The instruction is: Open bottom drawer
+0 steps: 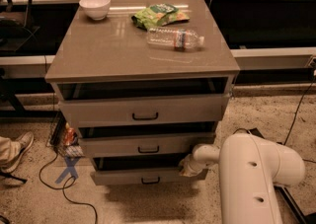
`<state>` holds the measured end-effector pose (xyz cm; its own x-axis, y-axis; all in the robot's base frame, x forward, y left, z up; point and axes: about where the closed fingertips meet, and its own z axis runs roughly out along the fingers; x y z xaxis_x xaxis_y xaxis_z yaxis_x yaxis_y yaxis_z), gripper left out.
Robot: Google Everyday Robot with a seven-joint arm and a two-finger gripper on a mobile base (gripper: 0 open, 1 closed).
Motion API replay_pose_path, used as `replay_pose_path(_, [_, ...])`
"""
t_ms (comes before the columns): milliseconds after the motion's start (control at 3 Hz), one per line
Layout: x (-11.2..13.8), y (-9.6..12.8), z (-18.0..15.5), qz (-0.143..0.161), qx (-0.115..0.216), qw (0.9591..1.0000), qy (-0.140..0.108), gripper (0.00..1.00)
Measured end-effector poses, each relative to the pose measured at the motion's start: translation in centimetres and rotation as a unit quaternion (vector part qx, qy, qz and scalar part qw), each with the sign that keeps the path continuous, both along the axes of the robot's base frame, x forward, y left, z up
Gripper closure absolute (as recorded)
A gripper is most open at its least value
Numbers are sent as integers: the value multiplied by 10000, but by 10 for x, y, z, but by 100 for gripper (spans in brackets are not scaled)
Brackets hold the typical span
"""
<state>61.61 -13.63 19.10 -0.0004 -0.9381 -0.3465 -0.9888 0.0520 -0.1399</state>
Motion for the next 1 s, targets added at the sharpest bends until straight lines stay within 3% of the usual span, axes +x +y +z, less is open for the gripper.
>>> replay_pose_path(333, [0, 0, 0, 0, 0, 10000, 1, 100])
replay_pose_path(667, [-2, 1, -2, 7, 4, 10000, 17, 82])
replay_pose_path(1000, [-2, 2, -2, 10, 6, 10000, 24, 58])
